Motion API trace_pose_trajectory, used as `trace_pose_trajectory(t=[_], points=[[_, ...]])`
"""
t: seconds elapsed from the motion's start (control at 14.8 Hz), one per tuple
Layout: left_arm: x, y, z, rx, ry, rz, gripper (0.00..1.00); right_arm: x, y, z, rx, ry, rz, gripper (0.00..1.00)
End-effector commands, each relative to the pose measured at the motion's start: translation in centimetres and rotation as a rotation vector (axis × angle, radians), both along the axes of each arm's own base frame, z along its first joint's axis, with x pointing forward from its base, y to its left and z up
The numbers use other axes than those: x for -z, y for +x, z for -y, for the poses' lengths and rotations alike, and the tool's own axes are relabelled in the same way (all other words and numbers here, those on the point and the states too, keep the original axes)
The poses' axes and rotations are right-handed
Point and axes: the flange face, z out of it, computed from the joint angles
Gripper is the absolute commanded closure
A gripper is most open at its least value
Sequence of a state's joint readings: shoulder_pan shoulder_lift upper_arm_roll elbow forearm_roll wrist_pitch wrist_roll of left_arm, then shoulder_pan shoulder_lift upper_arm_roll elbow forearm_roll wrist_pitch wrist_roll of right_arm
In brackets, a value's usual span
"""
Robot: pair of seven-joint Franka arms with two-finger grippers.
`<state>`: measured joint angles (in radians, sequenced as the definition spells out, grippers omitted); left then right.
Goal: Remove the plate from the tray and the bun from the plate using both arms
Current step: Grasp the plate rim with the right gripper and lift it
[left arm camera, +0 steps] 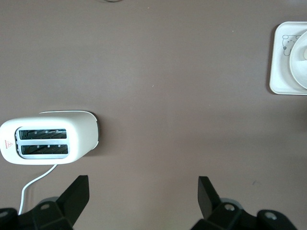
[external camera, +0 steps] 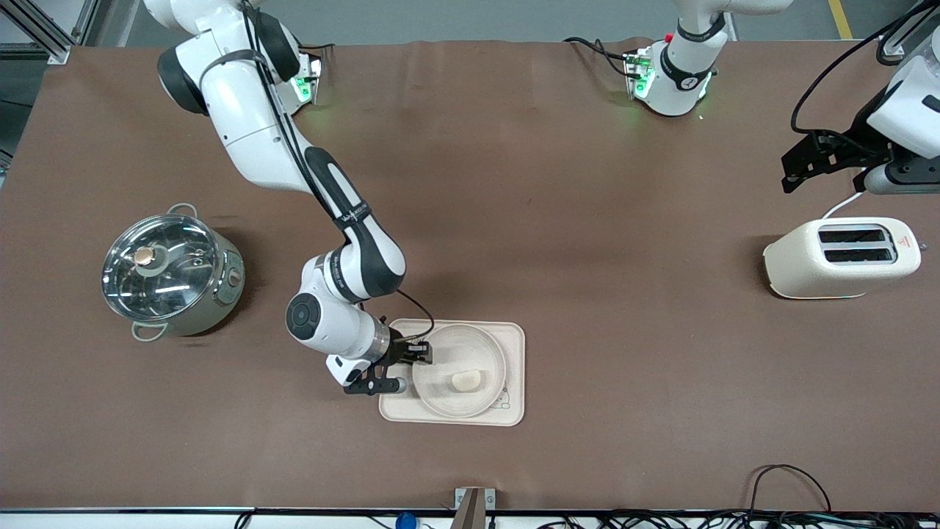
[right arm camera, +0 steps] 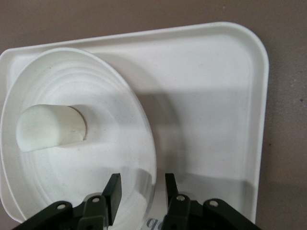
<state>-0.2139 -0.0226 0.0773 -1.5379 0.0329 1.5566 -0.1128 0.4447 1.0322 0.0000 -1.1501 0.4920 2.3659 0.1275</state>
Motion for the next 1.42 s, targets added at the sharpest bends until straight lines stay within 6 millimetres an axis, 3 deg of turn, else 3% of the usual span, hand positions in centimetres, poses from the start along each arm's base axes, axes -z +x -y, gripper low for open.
trace_pose_trajectory(t=[0.0,0.41,0.54,0.88,1.08,1.22,1.35], points=[[-0.3,0.0,-0.1,0.007,0.006,-0.007,0.0,-0.2,0.6,0.2,0.02,0.034,-0.006,0.7],[-0.3,0.0,-0.1,0.01,0.006,-0.009,0.0,-0.1,0.8,0.9,0.028,0.034,-0.016,0.95],[-0.3,0.0,-0.1,0.01,0.006,-0.009,0.0,-0.6,1.0,1.4,0.033,0.034,-0.015,0.96],[-0.3,0.0,0.0,0.01,0.006,-0.009,0.0,-7.5,0.0,1.9,-0.02,0.042,-0.091,0.96],[-0.3,0.0,-0.1,0.01,0.006,-0.009,0.0,-10.1,-2.6,2.1,-0.052,0.027,-0.132,1.0],[-0.3,0.0,-0.1,0.01,0.006,-0.009,0.0,-12.7,-5.7,2.0,-0.07,0.019,-0.138,1.0],[-0.3,0.0,-0.1,0.01,0.006,-0.009,0.0,-13.1,-10.1,0.9,-0.083,0.002,-0.101,1.0]])
